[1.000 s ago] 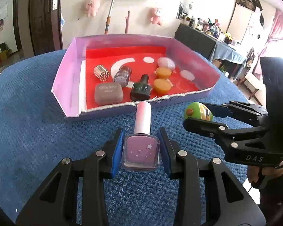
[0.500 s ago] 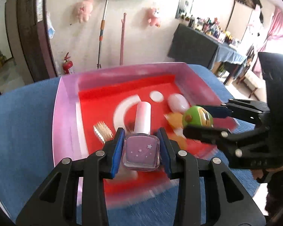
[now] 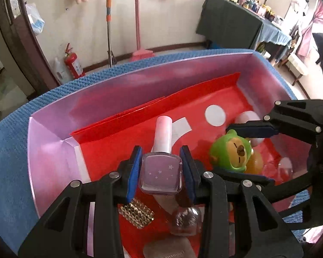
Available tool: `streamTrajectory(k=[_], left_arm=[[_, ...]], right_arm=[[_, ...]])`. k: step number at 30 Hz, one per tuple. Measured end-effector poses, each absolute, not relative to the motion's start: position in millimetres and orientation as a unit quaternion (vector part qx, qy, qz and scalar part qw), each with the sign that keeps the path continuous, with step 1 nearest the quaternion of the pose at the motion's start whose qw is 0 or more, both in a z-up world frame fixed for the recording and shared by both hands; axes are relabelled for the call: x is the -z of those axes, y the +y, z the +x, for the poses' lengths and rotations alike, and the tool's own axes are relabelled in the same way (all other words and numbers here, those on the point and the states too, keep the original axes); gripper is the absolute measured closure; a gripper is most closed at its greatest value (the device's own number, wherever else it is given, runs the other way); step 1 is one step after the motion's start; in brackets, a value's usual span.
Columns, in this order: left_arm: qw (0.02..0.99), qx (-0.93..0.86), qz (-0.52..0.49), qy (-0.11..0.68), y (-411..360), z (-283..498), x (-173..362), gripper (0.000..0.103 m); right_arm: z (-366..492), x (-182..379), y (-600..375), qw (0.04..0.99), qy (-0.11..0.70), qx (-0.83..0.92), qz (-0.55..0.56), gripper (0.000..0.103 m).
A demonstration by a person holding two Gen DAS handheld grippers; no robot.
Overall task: Organize rigid objects
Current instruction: 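Lower the pink polish into the box with the left tool while the right lowers the figurine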
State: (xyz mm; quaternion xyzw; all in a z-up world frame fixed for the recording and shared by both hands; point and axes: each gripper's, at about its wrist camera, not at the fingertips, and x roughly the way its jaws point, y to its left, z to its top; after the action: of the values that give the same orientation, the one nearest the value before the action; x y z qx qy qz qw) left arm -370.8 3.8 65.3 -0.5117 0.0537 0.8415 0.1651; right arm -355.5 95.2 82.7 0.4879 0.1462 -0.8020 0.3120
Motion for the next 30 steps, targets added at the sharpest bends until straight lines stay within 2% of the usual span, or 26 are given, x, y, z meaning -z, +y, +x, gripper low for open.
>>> streamTrajectory(k=[15, 30], left_arm=[[0.150, -0.829, -0.535, 0.065, 10.4, -378.1, -53.5, 0.069], [0.152, -0.828, -0.537, 0.049, 9.4, -380.9, -55.3, 0.069]], right_arm=[[-366.9, -71.5, 81.7, 0.289, 0.192, 0.787, 0.510, 0.052], [-364.0, -74.1, 82.1, 0.289, 0.196, 0.786, 0.510, 0.052]])
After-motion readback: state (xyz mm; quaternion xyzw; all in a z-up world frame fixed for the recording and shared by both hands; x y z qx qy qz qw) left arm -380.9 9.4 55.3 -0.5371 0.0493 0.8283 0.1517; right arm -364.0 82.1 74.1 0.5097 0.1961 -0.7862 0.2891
